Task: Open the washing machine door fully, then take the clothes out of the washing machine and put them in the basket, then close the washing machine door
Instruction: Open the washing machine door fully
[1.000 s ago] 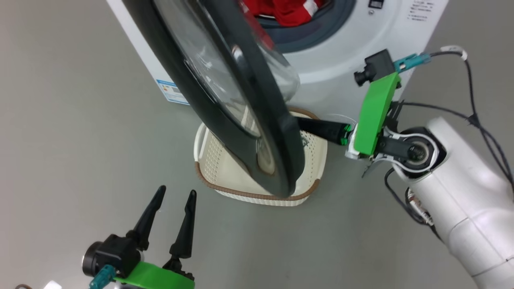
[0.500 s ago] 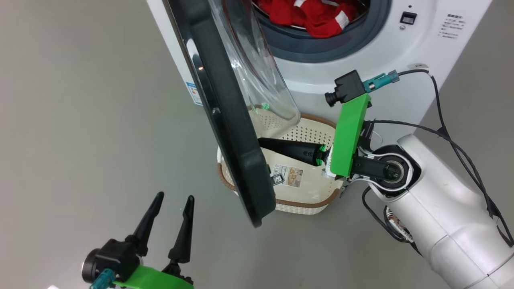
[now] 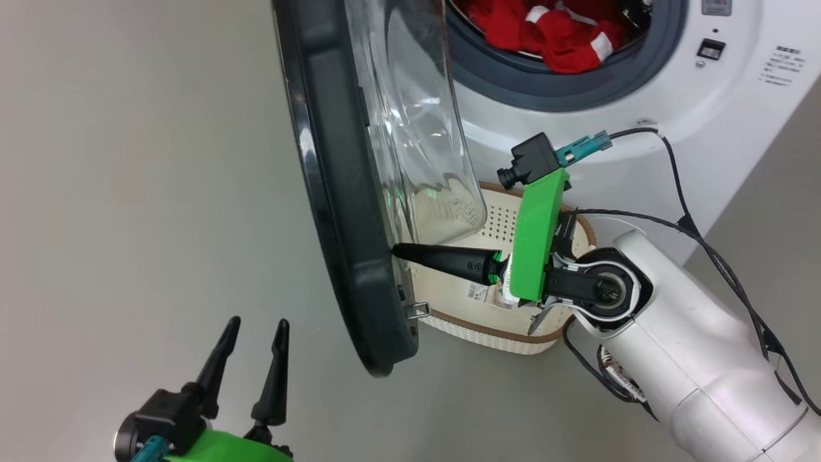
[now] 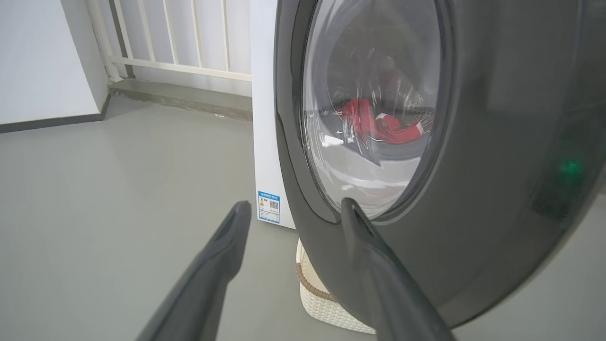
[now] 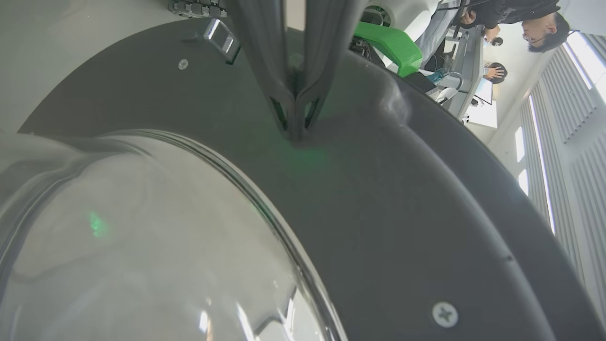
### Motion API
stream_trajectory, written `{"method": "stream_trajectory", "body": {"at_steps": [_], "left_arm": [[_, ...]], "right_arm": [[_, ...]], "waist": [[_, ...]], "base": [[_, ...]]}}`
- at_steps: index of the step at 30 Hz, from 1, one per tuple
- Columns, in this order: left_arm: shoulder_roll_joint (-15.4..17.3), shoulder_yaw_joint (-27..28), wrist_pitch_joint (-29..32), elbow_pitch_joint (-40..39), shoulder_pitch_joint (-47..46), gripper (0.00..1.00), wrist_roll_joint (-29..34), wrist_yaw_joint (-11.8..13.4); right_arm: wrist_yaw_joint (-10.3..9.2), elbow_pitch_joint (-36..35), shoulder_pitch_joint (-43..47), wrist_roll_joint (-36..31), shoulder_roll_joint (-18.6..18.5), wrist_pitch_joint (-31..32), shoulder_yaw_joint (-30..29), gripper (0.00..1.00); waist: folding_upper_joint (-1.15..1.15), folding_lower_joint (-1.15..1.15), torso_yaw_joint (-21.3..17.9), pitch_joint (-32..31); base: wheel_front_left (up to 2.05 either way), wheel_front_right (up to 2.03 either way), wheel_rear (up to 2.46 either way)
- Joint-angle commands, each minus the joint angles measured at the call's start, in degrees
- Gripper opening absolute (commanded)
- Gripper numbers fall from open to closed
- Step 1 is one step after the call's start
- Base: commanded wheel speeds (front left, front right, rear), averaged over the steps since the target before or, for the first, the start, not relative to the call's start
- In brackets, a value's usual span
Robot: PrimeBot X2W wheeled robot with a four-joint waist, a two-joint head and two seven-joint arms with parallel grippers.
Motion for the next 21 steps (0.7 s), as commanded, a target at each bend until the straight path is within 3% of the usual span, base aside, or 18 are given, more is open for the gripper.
{"method": "stream_trajectory", "body": {"at_steps": [1,8,21], "left_arm": [[0.8,2.2,-0.5,-0.9,-0.4,1.00,0.4,-0.1],[0.7,1.8,-0.5,-1.0,-0.3,1.00,-0.5,0.6],[0.7,3.3,-0.5,-2.7,0.6,1.00,-1.2,1.8]], "right_arm": [[0.10,-1.7,0.7,0.1,2.2,0.1,0.8,0.00],[0.10,-1.3,0.8,0.1,3.3,0.1,1.5,0.00],[0.10,0.4,-1.7,-0.2,6.1,0.8,3.2,0.00]], "waist": [[0.00,0.00,1.1,-0.3],[0.00,0.00,3.7,-0.7],[0.00,0.00,4.2,0.3]], "base": [[0.00,0.00,0.00],[0.00,0.00,0.00],[0.00,0.00,0.00]]}}
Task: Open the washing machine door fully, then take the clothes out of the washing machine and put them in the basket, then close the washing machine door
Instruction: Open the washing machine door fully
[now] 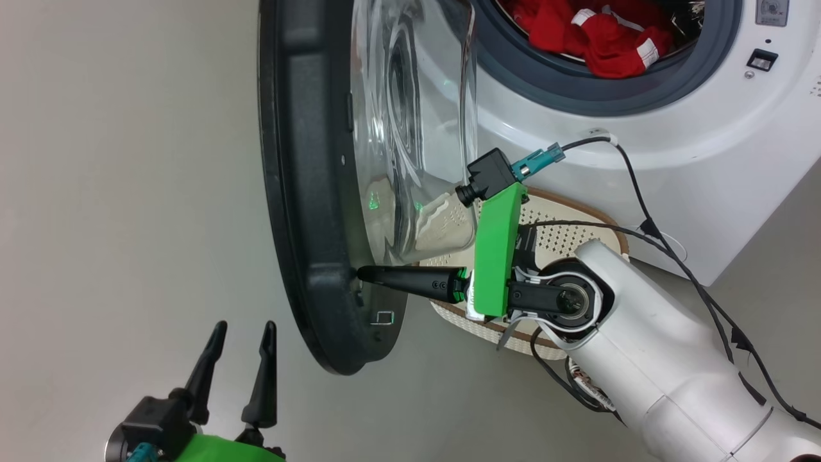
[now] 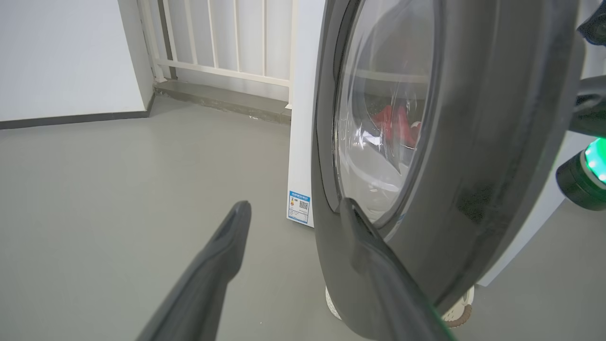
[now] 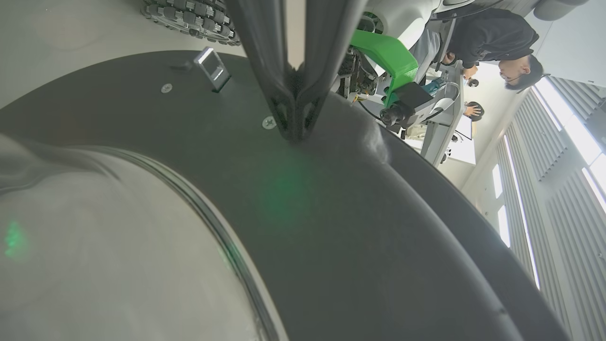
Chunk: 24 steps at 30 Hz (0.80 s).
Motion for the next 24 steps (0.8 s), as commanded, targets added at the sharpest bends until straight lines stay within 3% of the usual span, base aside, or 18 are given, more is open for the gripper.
{"method": "stream_trajectory", "body": {"at_steps": [1,7,9,10,11,24], "left_arm": [[0.8,2.1,-0.4,-1.6,-0.5,1.00,-0.2,0.4],[0.8,1.7,-0.4,-1.2,-0.4,1.00,0.2,0.2],[0.8,1.5,-0.4,-0.8,-0.6,1.00,0.2,0.0],[0.8,1.4,-0.4,-0.5,-0.6,1.00,0.3,0.0],[0.8,1.3,-0.4,-0.3,-0.7,1.00,0.4,-0.1],[0.8,2.9,-0.4,1.0,0.0,1.00,1.6,-0.8]], "right_arm": [[0.10,-1.5,-0.9,-0.1,2.3,0.2,0.3,0.00],[0.10,-2.0,0.0,-0.6,1.0,-1.1,0.0,0.00],[0.10,-2.2,0.7,-0.9,0.1,-2.1,-0.2,0.38],[0.10,-2.2,1.1,-1.1,-0.4,-2.5,-0.3,0.50],[0.10,-2.4,1.5,-1.3,-0.9,-3.0,-0.3,1.00],[0.10,-2.9,6.5,-4.4,-6.5,-11.1,0.7,1.00]], "waist": [[0.00,0.00,0.0,-0.1],[0.00,0.00,-0.3,-0.9],[0.00,0.00,-0.4,-1.3],[0.00,0.00,-0.5,-1.5],[0.00,0.00,-0.6,-1.8],[0.00,0.00,-4.5,-4.3]], "base": [[0.00,0.00,0.00],[0.00,0.00,0.00],[0.00,0.00,0.00],[0.00,0.00,0.00],[0.00,0.00,0.00],[0.00,0.00,0.00]]}}
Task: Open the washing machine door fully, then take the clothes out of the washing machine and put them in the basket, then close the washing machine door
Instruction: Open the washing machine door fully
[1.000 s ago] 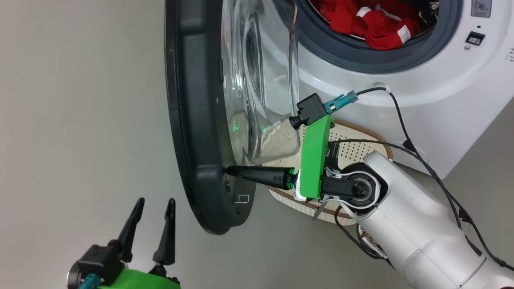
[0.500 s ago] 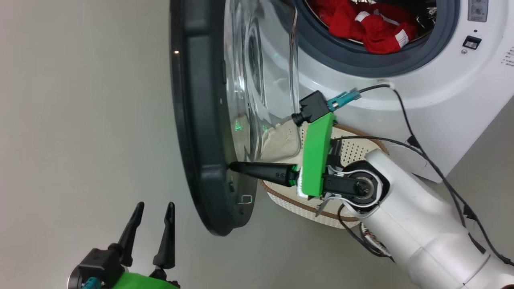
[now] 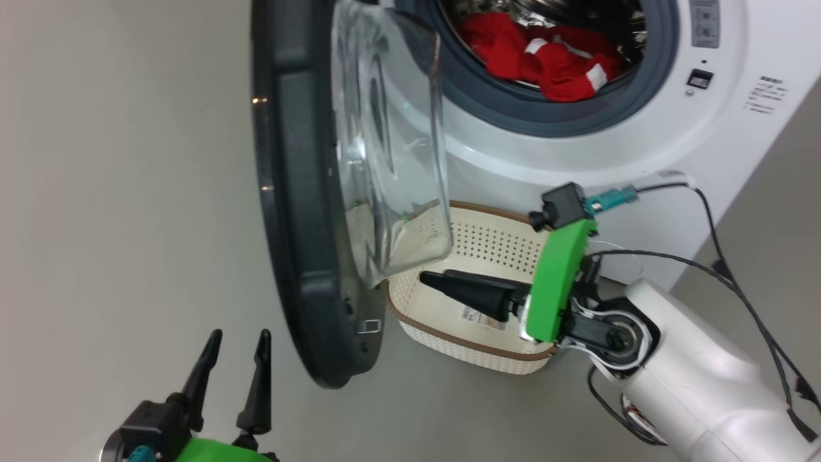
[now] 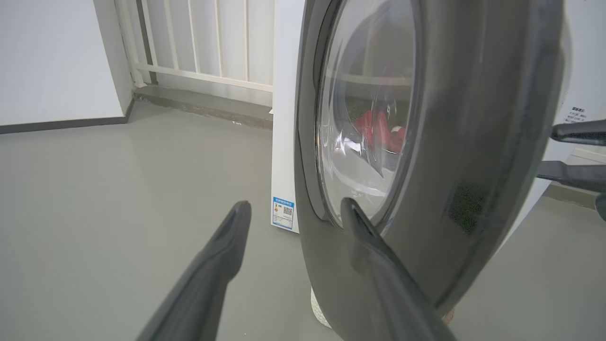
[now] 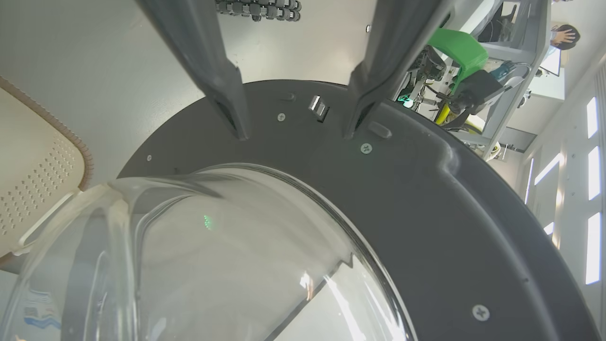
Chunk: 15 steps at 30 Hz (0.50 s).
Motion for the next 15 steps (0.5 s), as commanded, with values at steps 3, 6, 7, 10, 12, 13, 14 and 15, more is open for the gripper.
{"method": "stream_trajectory", "body": {"at_steps": [3,6,7,10,12,13,14,15], "left_arm": [[0.9,2.9,-0.4,-0.9,0.0,1.00,0.7,-0.4],[0.9,3.5,-0.4,-0.8,0.2,1.00,0.9,-0.5],[0.9,3.7,-0.4,-0.8,0.3,1.00,0.9,-0.5],[0.9,4.3,-0.4,-0.8,0.4,1.00,1.1,-0.6],[0.9,4.6,-0.4,-0.7,0.5,1.00,1.3,-0.7],[0.9,4.8,-0.4,-0.7,0.5,1.00,1.4,-0.7],[0.9,5.0,-0.4,-0.6,0.5,1.00,1.5,-0.7],[0.9,5.1,-0.4,-0.6,0.5,1.00,1.6,-0.8]], "right_arm": [[0.10,-1.1,2.2,-1.5,-1.2,-3.5,0.6,1.00],[0.10,-0.6,3.3,-2.9,-3.1,-6.8,1.2,1.00],[0.10,-0.4,3.7,-3.3,-3.7,-8.0,1.4,1.00],[0.10,0.6,4.3,-6.2,-5.9,-12.2,2.9,1.00],[0.10,1.5,4.5,-8.3,-7.1,-15.5,4.2,1.00],[0.10,2.1,4.6,-9.1,-7.4,-17.2,4.8,1.00],[0.10,2.5,4.7,-9.7,-7.8,-18.9,5.4,1.00],[0.10,2.9,4.8,-10.2,-8.0,-20.8,5.8,1.00]], "waist": [[0.00,0.00,-2.1,-0.9],[0.00,0.00,-2.9,-1.1],[0.00,0.00,-3.1,-1.1],[0.00,0.00,-3.8,-1.1],[0.00,0.00,-4.2,-1.1],[0.00,0.00,-4.4,-1.1],[0.00,0.00,-4.5,-1.2],[0.00,0.00,-4.6,-1.2]], "base": [[0.00,0.00,0.00],[0.00,0.00,0.00],[0.00,0.00,0.00],[0.00,0.00,0.00],[0.00,0.00,0.00],[0.00,0.00,0.00],[0.00,0.00,0.00],[0.00,0.00,0.00]]}}
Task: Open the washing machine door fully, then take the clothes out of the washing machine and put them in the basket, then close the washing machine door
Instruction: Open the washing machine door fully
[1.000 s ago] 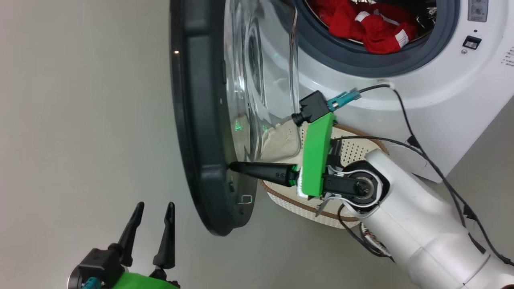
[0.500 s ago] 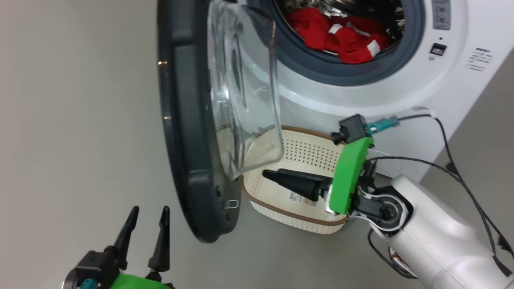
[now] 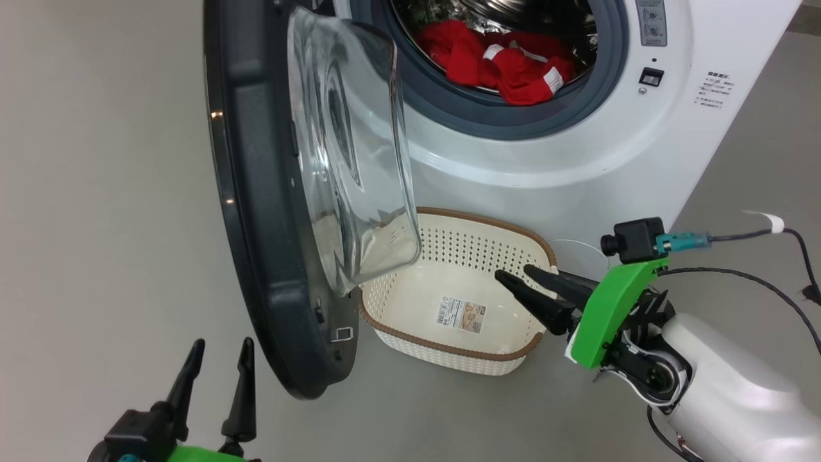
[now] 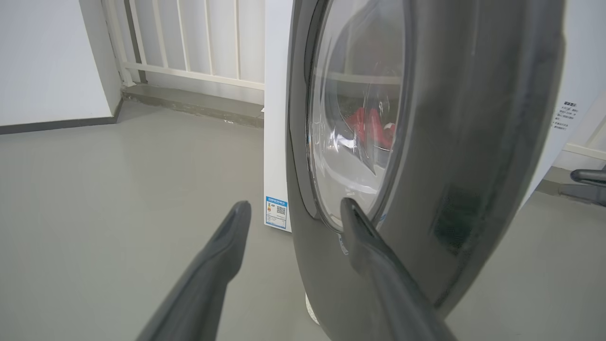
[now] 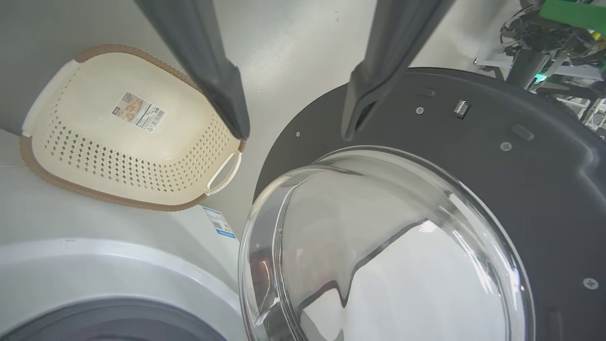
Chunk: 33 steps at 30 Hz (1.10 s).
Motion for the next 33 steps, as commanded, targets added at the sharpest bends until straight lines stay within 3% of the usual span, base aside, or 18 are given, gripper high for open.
{"method": "stream_trajectory", "body": {"at_steps": [1,5,7,12,24,33], "left_arm": [[0.9,2.2,-0.5,-1.0,-0.6,1.00,1.0,-0.3],[0.9,2.7,-0.5,-0.9,-0.7,1.00,1.1,-0.4],[0.9,3.1,-0.5,-0.8,-0.7,1.00,1.1,-0.4],[0.9,3.5,-0.5,-0.7,-0.7,1.00,1.1,-0.4],[0.9,3.8,-0.5,-0.7,-1.2,1.00,0.9,-0.5],[0.9,3.3,-0.5,-0.4,-1.1,1.00,0.6,-0.5]], "right_arm": [[0.10,-0.7,1.3,-1.2,-0.2,-3.0,0.9,1.00],[0.10,1.0,1.2,-4.9,-1.5,-11.2,3.7,1.00],[0.10,2.8,0.9,-7.7,-1.9,-18.5,5.6,1.00],[0.10,5.8,0.7,-12.7,-1.6,-23.5,6.4,1.00],[0.10,-2.2,12.3,-35.2,4.3,-23.7,-18.5,1.00],[0.10,-5.4,20.1,-44.1,6.5,-23.7,-24.3,1.00]], "waist": [[0.00,0.00,-0.2,-0.1],[0.00,0.00,-0.4,0.0],[0.00,0.00,-0.5,-0.1],[0.00,0.00,-0.5,-0.2],[0.00,0.00,-0.4,0.3],[0.00,0.00,0.2,0.0]], "base": [[0.00,0.00,0.00],[0.00,0.00,0.00],[0.00,0.00,0.00],[0.00,0.00,0.00],[0.00,0.00,0.00],[0.00,0.00,0.00]]}}
